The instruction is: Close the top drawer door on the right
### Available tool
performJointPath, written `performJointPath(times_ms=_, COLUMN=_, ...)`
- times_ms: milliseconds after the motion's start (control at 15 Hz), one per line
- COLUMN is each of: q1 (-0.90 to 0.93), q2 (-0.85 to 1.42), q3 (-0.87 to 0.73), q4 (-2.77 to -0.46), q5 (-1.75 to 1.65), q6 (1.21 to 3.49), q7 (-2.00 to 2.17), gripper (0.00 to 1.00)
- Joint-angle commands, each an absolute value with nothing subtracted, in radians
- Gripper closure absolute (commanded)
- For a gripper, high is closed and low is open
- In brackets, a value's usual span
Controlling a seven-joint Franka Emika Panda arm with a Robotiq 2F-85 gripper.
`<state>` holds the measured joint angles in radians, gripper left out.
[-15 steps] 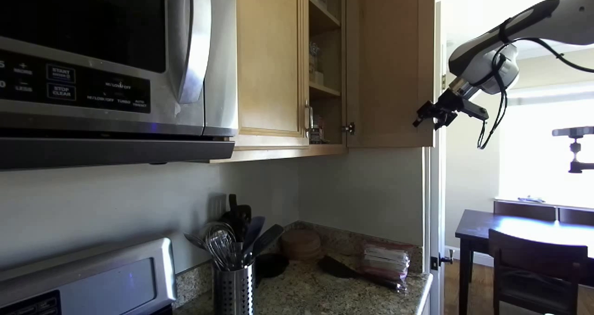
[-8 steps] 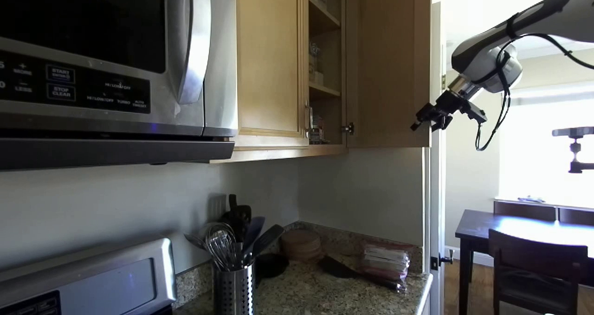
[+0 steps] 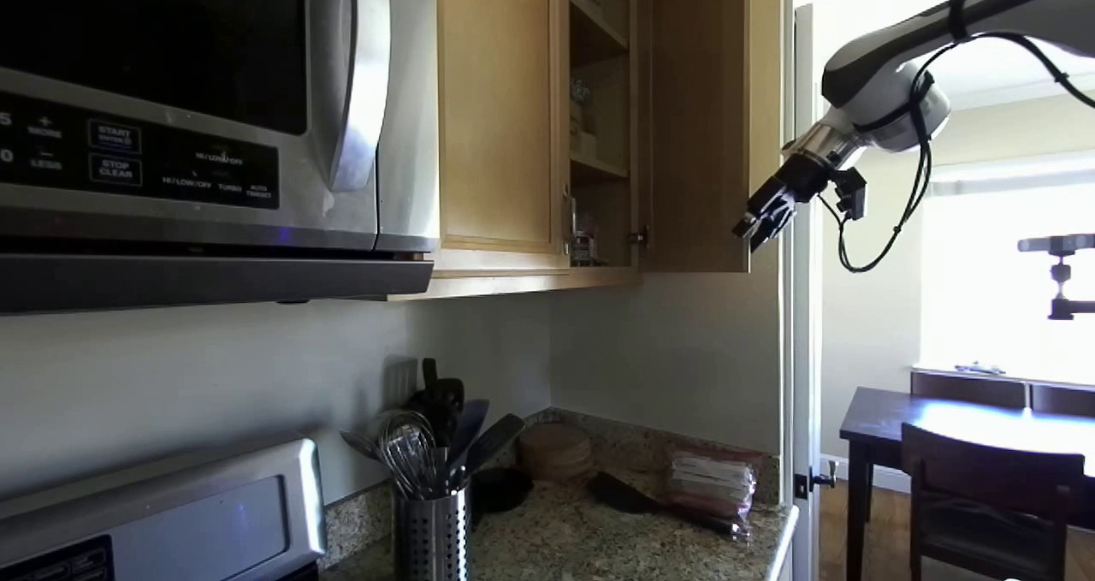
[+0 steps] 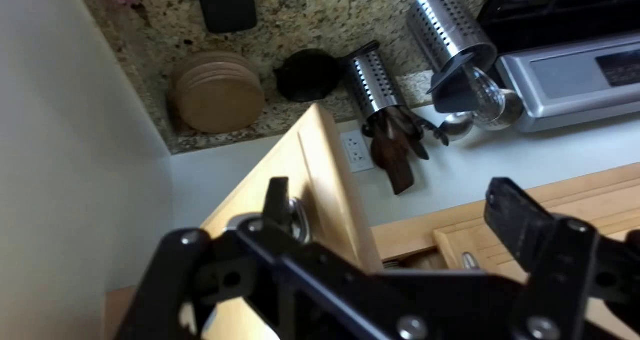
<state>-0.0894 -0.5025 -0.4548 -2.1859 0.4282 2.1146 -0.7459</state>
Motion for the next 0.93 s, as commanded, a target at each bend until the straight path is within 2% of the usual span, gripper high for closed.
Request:
performJointPath(times_ms=0, q1=-0.057, q2=-0.527, q3=-0.459, q4=-2.185, q5=0.460, q6=2.036, q7=-0.816, gripper=0.00)
performJointPath(times_ms=400, q1=-0.110, q2=-0.489, q3=-0.466, q4=-2.185, q5=0.413, q6=2.007, q7=-0.813, gripper=0.00)
performJointPath(times_ms=867, q1=-0.160, q2=-0.434, q3=-0.482, q4=-2.195, q5=0.449, q6=2.163, q7=-0.791, gripper=0.00)
